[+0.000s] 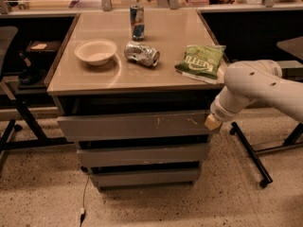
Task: Close top drawer
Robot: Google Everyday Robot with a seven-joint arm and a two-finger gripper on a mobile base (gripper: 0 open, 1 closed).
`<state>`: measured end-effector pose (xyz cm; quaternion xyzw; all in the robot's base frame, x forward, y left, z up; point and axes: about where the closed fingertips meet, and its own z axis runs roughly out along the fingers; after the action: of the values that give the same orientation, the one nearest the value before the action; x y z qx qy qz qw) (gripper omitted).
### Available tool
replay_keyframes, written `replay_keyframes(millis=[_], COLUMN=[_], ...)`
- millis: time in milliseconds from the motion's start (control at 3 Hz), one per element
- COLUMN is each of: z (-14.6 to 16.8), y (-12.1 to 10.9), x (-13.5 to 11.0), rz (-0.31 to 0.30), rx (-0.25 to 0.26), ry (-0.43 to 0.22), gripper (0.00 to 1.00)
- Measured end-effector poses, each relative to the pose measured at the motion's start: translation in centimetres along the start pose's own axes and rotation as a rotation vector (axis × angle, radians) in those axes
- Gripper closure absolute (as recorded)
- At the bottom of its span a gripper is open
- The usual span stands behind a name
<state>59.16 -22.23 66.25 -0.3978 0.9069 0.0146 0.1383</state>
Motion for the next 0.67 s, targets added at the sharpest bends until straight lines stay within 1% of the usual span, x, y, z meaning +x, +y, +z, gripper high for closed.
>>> replay_keyframes(millis=[333,667], z=[0.19,0.27], y=[-2.36,-3.03], x=[-1.57,-1.87], rz=[0.019,0.023], rx=[0.036,0.048], ry=[-0.014,-0.015], gripper=[1.0,1.0])
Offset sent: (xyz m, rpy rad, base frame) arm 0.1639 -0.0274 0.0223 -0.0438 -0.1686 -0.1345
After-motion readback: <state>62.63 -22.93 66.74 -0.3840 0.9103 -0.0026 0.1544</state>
